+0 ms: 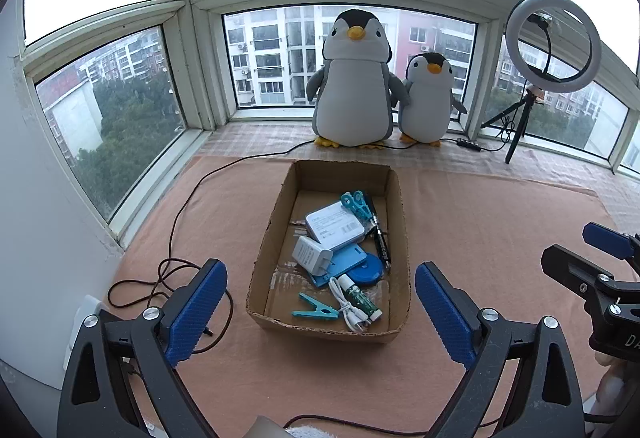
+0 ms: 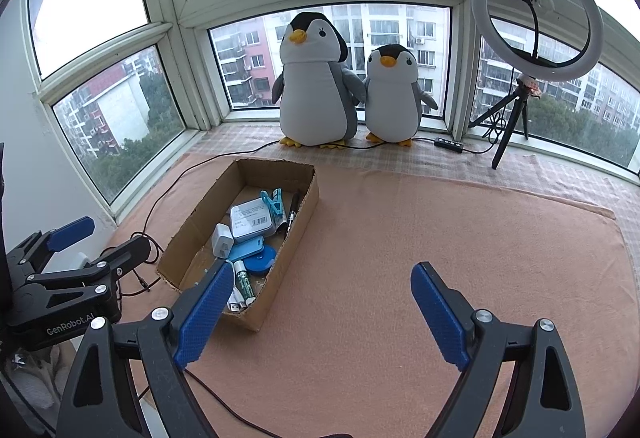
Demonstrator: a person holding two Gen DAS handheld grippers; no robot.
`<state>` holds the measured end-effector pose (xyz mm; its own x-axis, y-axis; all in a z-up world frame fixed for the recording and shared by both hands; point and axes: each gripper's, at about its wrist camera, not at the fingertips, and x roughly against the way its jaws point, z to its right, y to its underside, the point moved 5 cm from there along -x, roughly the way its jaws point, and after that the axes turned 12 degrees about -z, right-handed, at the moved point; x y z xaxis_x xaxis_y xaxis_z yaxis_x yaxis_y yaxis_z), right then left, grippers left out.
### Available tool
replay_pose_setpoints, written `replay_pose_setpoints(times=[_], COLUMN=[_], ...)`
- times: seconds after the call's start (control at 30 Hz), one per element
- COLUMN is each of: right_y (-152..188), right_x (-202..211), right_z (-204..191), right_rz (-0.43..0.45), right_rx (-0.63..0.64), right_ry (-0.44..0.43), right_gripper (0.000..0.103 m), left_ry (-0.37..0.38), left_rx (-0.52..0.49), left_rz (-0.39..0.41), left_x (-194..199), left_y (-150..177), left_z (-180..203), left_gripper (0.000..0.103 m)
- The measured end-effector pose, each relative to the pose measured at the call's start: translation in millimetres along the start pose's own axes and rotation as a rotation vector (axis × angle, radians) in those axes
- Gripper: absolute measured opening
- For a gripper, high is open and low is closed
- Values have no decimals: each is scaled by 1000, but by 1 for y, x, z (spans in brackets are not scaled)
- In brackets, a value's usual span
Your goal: Organize rigid objects
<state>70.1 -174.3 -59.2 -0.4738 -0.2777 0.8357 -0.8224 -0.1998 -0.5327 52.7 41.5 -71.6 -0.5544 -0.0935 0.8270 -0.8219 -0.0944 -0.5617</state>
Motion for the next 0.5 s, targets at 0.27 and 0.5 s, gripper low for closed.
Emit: replay_pose_setpoints(times=[0.27, 0.5], right_y=[0, 2], right_x=[0, -1], right_z=[0, -1], right_rz=[0, -5], right_rx=[1, -3], right_ry=[0, 0], right_gripper=[88, 88], left_ry=[0, 1], left_rx=[1, 4], left_rz=[0, -1], left_x=[0, 0], left_y=[-1, 0], left_z=[1, 0], left_gripper=[97, 98])
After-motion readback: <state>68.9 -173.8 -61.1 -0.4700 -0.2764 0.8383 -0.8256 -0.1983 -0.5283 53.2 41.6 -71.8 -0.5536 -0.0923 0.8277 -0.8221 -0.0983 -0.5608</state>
